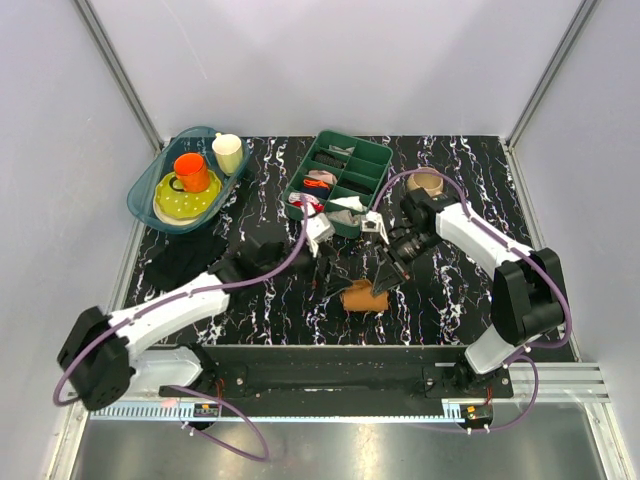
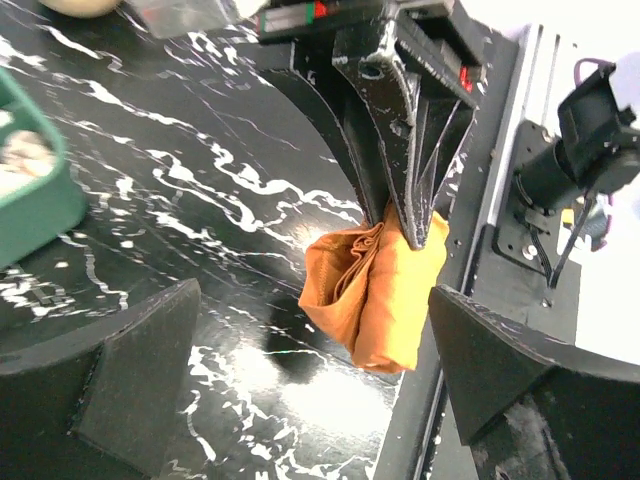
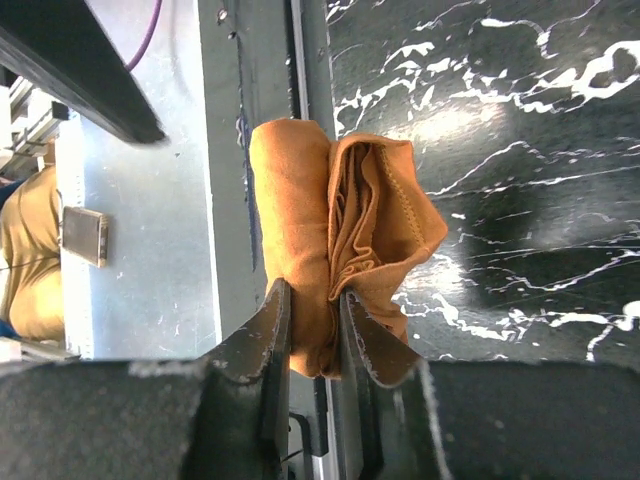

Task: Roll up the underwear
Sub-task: Pick up the underwear from the center of the board, then place the underwear in the storage box.

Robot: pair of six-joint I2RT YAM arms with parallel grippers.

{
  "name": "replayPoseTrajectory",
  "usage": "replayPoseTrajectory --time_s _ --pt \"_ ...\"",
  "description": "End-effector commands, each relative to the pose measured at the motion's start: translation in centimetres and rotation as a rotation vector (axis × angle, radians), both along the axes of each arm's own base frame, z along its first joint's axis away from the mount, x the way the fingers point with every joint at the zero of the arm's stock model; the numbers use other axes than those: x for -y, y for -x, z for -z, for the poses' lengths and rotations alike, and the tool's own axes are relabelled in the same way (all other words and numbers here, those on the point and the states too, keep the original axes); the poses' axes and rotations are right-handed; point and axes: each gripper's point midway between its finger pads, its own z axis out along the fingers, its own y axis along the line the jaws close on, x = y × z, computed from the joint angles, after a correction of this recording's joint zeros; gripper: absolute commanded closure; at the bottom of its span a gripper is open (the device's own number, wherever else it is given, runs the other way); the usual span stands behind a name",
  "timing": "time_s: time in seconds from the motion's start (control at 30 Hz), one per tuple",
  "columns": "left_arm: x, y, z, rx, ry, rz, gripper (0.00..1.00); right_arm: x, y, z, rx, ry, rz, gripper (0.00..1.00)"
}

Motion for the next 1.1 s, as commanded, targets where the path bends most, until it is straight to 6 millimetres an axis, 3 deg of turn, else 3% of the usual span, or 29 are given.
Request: replayPoseTrajectory --time_s 0.0,0.1,0.17,0.2,0.27,0.3,0.33,0.37,0.4,0.43,0.47,0.5,0.53,0.57,0.6,0.63,0.67,0.7,0.73,0.9,1.07 --pt "-3.8 -1.9 -4.4 0.122 0.03 -0.155 0.01 -0.7 -3.2 -2.1 0.1 -0.019 0.041 0.88" --pt "-6.7 -2.7 -4.9 0.128 -0.016 -0.254 0.01 -0.4 -6.2 -3.1 0.154 -0.011 0.084 0.88" --pt "-8.6 -2.4 -5.5 0.136 -0.04 -0.307 0.01 -0.1 -9.1 -4.2 0.2 -0.011 0.129 0.88" --pt "-9.6 -2.4 -6.8 0.159 -0.027 -0.336 0.01 0.2 -10.5 -4.4 0.22 0.001 0.15 0.88" --pt "-11.4 -2.1 -6.2 0.155 -0.091 -0.382 0.01 0.5 -14.3 -5.3 0.27 0.014 0.206 0.89" --pt "-12.0 -1.8 -7.2 0.181 -0.091 -0.392 0.01 0.8 -15.9 -5.2 0.302 0.046 0.227 0.89" --pt "-12.9 -1.4 -6.4 0.189 -0.152 -0.391 0.01 0.6 -18.6 -5.5 0.344 0.054 0.258 0.89" --pt "-13.3 -1.1 -6.6 0.201 -0.169 -0.384 0.01 0.7 -20.1 -5.5 0.365 0.066 0.279 0.88" --pt "-13.9 -0.8 -6.6 0.213 -0.187 -0.387 0.01 0.8 -21.8 -4.1 0.349 0.1 0.306 0.88" --pt "-14.9 -0.6 -5.8 0.218 -0.244 -0.394 0.01 0.5 -24.1 -5.6 0.419 0.09 0.328 0.88" --pt "-15.4 -0.5 -5.5 0.223 -0.267 -0.4 0.01 0.4 -25.3 -5.6 0.435 0.096 0.341 0.88" --pt "-16.2 -0.5 -5.4 0.236 -0.287 -0.426 0.01 0.5 -27.0 -3.6 0.416 0.137 0.359 0.88" --pt "-16.7 -0.5 -5.1 0.246 -0.305 -0.442 0.01 0.2 -28.9 -5.3 0.474 0.12 0.377 0.89" --pt "-17.1 -0.6 -4.3 0.246 -0.316 -0.46 0.01 0.1 -30.0 -5.3 0.483 0.121 0.39 0.88" --pt "-17.3 -0.7 -4.7 0.266 -0.301 -0.476 0.01 0.1 -31.4 -2.9 0.451 0.152 0.403 0.88" --pt "-17.3 -0.8 -5.0 0.278 -0.285 -0.48 0.01 0.0 -32.9 -4.7 0.506 0.135 0.42 0.89" --pt "-17.7 -1.0 -4.8 0.284 -0.298 -0.503 0.01 -0.3 -33.7 -4.5 0.512 0.134 0.426 0.89" --pt "-18.1 -1.3 -4.8 0.295 -0.304 -0.527 0.01 -0.3 -34.7 -2.5 0.486 0.157 0.437 0.89" --pt "-18.2 -1.5 -4.7 0.297 -0.311 -0.538 0.01 -0.4 -35.9 -3.8 0.538 0.139 0.454 0.89" --pt "-18.5 -1.9 -4.2 0.299 -0.338 -0.555 0.01 -0.2 -38.8 -2.4 0.606 0.157 0.498 0.89" --pt "-18.5 -2.1 -3.6 0.289 -0.357 -0.556 0.01 0.7 -40.7 -3.1 0.667 0.148 0.539 0.89"
